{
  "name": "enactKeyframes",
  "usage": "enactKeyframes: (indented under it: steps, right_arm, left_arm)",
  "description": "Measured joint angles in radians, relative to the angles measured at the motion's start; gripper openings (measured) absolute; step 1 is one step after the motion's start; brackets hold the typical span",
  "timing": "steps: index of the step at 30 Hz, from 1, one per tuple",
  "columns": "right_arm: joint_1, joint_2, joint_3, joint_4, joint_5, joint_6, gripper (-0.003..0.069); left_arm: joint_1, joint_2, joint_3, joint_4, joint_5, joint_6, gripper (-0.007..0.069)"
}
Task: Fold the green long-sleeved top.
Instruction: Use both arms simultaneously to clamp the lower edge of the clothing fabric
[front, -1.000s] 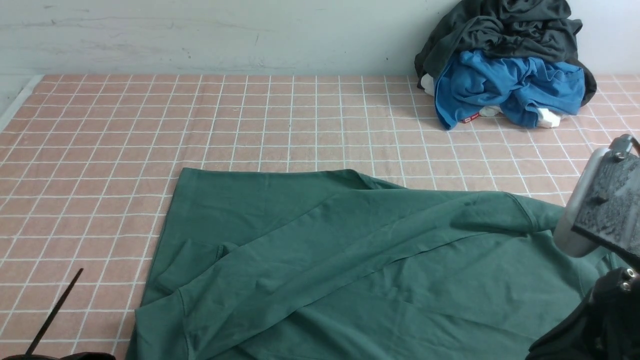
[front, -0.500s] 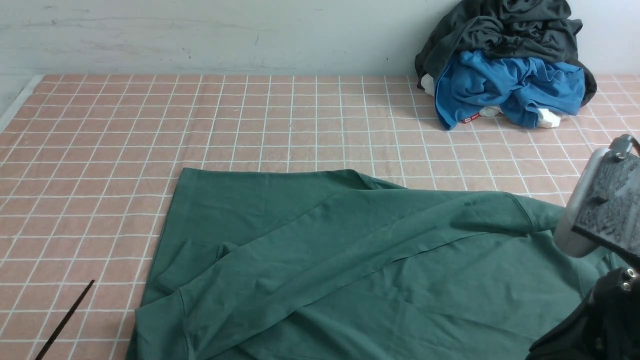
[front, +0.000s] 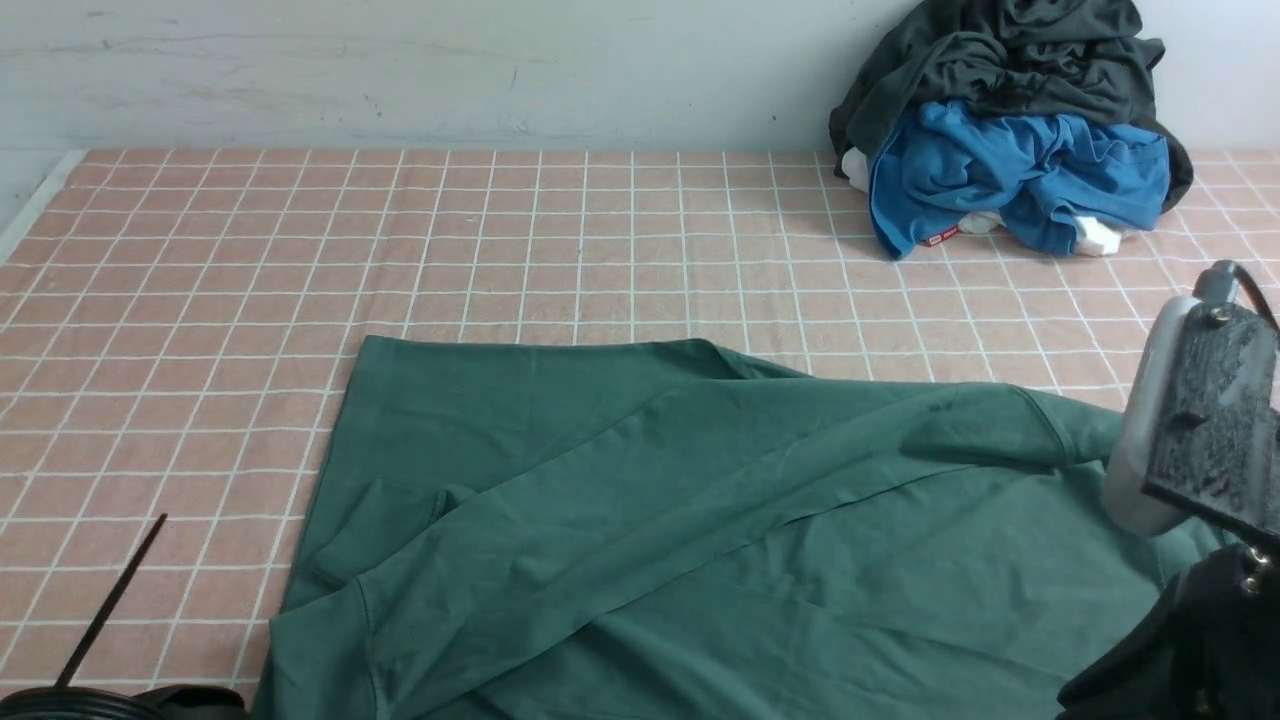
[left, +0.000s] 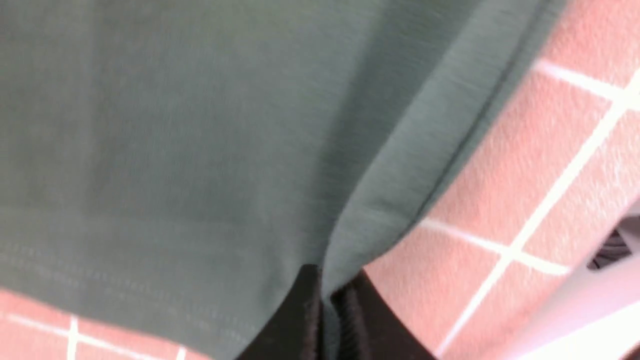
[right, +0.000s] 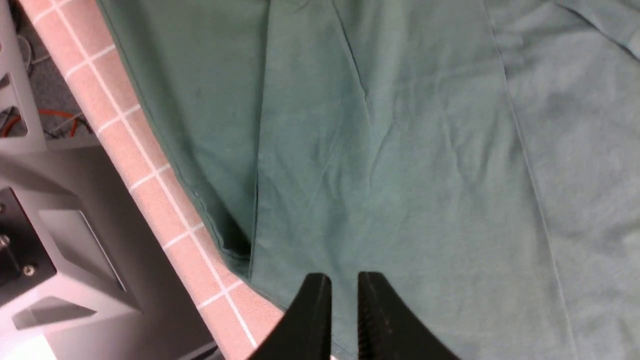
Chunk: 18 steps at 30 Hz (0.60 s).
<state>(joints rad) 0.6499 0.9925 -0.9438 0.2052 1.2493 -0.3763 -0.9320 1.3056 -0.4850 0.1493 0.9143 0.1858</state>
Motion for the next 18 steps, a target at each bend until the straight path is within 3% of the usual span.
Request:
enactKeyframes:
  steps: [4, 5, 6, 7, 11, 14, 18]
  right_arm:
    - [0.0, 0.0, 0.002, -0.002, 0.0, -0.042, 0.0217]
    - [0.0, 0.0, 0.019, -0.009, -0.002, -0.074, 0.0297]
    - [0.0, 0.0, 0.022, -0.011, -0.002, -0.084, 0.0308]
    - [0.0, 0.0, 0.066, -0.032, -0.003, -0.126, 0.0405]
    - [0.0, 0.027, 0.212, -0.092, -0.011, -0.21, 0.056]
    - [0.0, 0.082, 0.323, -0.144, -0.081, -0.26, 0.0619]
    - [0.0, 0.163, 0.411, -0.232, -0.21, -0.294, 0.063]
  left_arm:
    - [0.0, -0.017, -0.004, 0.0, 0.044, -0.002, 0.0008]
    - [0.0, -0.02, -0.004, 0.0, 0.062, -0.003, 0.0008]
    - [0.0, -0.02, -0.004, 0.0, 0.063, -0.003, 0.0008]
    - [0.0, -0.02, -0.004, 0.0, 0.066, -0.003, 0.0008]
    - [0.0, -0.02, -0.004, 0.0, 0.064, -0.003, 0.0008]
    - [0.0, -0.02, -0.004, 0.0, 0.059, -0.003, 0.0008]
    - [0.0, -0.02, -0.004, 0.0, 0.059, -0.003, 0.0008]
